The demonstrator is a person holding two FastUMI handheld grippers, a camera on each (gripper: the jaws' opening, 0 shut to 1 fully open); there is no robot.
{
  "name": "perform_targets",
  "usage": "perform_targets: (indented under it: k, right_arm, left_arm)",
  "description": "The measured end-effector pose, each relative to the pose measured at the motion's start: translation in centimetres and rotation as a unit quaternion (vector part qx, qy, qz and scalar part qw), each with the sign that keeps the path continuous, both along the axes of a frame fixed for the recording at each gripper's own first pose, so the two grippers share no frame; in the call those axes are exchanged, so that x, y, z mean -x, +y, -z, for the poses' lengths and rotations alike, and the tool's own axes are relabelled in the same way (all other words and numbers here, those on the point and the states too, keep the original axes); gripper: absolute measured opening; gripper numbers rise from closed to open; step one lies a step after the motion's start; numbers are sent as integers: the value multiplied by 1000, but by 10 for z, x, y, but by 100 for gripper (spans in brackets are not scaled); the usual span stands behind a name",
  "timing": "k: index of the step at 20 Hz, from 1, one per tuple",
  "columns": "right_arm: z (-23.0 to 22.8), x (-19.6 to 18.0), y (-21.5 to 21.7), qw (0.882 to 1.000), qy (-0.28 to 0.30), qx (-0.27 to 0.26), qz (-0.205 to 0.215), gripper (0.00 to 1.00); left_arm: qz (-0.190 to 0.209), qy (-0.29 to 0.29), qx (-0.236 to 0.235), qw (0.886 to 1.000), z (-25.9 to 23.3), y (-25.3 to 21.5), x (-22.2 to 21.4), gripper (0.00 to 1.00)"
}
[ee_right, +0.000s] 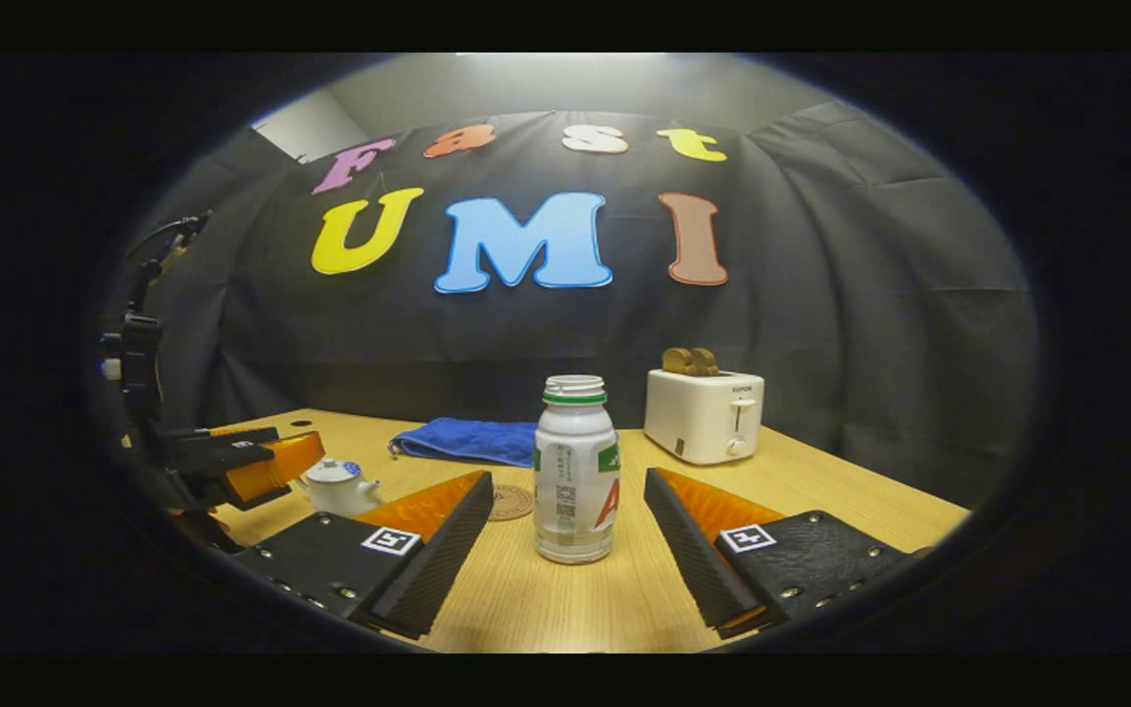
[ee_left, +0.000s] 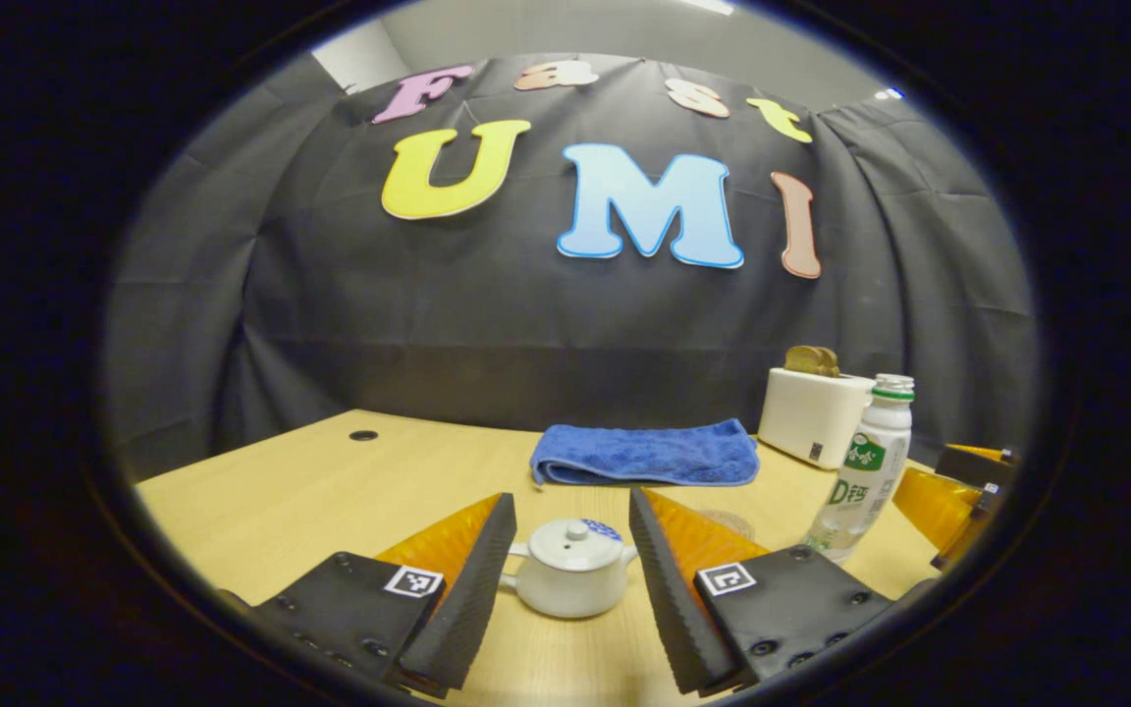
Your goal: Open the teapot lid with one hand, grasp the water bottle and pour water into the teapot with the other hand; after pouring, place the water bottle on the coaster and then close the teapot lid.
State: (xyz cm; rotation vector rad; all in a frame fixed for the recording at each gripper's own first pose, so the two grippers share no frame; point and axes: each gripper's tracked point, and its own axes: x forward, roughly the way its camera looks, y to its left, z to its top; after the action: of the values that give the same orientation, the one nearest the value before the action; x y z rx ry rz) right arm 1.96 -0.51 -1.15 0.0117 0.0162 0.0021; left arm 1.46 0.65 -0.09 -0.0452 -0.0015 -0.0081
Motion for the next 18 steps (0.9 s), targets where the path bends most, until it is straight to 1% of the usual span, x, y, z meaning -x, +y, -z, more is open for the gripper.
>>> perform_targets:
  k: [6,8,12,16,17,18]
  right_arm:
    - [-4,1,10,1000,-3,-4,-13,95]
    - [-1,2,7,1000,0,-3,-12,95]
    - [8,1,-3,1000,12,-14,-4,95]
    - [18,-2,-11,999,24,-28,4,95]
    - [20,-2,-12,999,27,-29,5,95]
    - [22,-3,-14,999,30,-29,6,95]
  left_arm:
    - [3,37,-40,999,21,-3,-31,82]
    - [2,46,-43,998,23,-4,-42,82]
    - [-6,62,-52,997,30,1,-60,76]
    - [-4,69,-56,996,35,-1,-63,57]
    - [-3,68,-58,996,34,-2,-64,62]
    - [-2,69,-59,996,35,-4,-64,62]
